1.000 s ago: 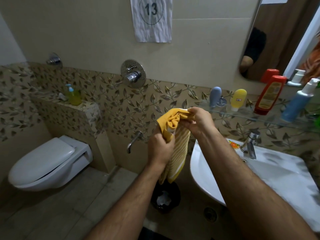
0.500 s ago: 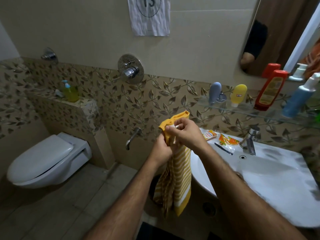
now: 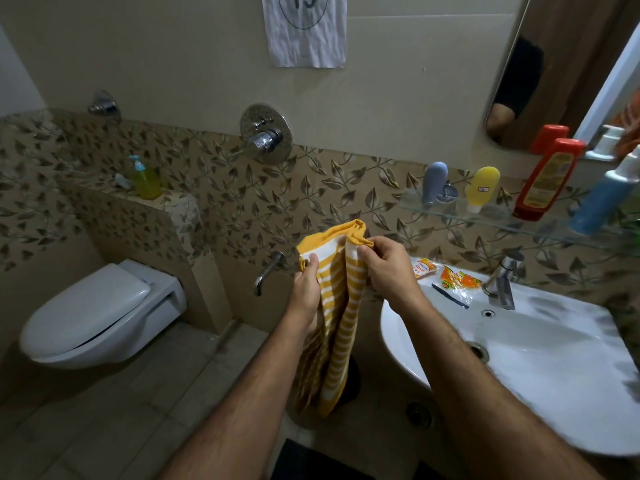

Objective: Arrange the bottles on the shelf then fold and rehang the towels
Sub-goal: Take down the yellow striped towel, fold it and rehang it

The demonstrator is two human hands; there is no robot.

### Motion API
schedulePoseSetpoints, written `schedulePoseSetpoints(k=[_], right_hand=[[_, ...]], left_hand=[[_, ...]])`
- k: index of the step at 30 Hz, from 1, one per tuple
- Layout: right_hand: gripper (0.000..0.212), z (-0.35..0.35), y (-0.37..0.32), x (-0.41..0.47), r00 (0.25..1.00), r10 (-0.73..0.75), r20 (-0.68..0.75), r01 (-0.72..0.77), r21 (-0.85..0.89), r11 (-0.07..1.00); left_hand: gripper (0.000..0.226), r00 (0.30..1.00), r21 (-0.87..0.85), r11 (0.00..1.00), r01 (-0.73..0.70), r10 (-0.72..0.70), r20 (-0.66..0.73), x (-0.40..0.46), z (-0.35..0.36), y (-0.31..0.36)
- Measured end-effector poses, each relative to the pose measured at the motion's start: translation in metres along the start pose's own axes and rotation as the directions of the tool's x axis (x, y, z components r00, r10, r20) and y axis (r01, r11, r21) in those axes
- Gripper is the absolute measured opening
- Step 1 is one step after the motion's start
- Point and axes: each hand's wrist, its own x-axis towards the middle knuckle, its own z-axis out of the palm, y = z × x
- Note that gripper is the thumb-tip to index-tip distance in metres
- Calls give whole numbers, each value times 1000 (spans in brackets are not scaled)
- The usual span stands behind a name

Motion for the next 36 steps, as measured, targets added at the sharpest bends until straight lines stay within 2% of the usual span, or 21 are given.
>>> schedulePoseSetpoints(k=[4,5,7,9,12,13,15,18,20,22,23,24,25,26,27,28,29,31,33,36], right_hand=[[17,0,-4,-1,1000,-6,25,6,6,1000],[18,2,-6,-2,999,-19,31,19,10,1000],[22,7,-11,-4,999,-41,33,40,19,999],[21,11,-14,-7,998,-39,53,35,79,996],[18,12,-18,-10,995,-26,94,11,151,988],[20,10,-20,-10,994,-19,111,0,172,985],[26,4,-26,-8,986,27,162,-70,266,961],[28,-10,-35,-5,963,77,258,-181,410,894],[28,-22,-32,-3,977,53,206,-145,462,875],[20,-35,-21,-1,999,44,-12,-34,433,901],[16,-42,-11,1,990,33,-140,18,343,939],[22,-49,-1,1,974,29,-225,27,240,970],[41,-55,7,-1,968,47,-245,-5,169,986],[65,-62,15,-2,978,77,-193,-47,157,986],[85,-68,22,-3,990,109,-84,-90,203,975],[95,-74,26,-4,991,122,61,-134,274,952],[96,-79,27,-6,974,106,202,-169,326,930],[75,-85,22,-10,942,49,332,-173,358,917],[49,-88,13,-13,959,26,283,-135,375,917],[33,-96,1,-16,982,-13,189,-71,431,900]], left_hand=[[86,998,143,989,-31,39,-51,16,-6,-9],[85,998,196,980,-33,42,-43,12,-4,-8],[63,997,259,963,-73,75,2,3,3,-5],[41,992,253,961,-111,94,78,-6,10,-2],[57,974,227,964,-135,86,212,-10,11,-3],[56,956,223,957,-183,120,268,-10,9,-2],[40,920,228,928,-296,212,330,-9,8,1],[16,934,254,913,-319,257,249,-3,7,8],[14,950,151,958,-245,206,234,-2,9,13],[19,967,59,987,-151,135,216,-3,10,18],[21,971,46,992,-120,107,214,-3,10,21],[26,970,39,995,-92,81,228,-4,10,23],[35,963,6,998,-63,59,264,-4,9,26],[46,954,-26,999,-41,47,295,-4,9,30],[55,941,-60,998,-10,30,338,-5,9,33],[59,922,-89,996,15,21,386,-5,9,36],[61,904,-115,993,37,16,427,-5,10,40],[58,877,-121,991,51,13,480,-6,14,46],[50,866,-89,996,28,20,500,-5,18,52],[47,868,-37,998,-52,64,493,-5,23,55]])
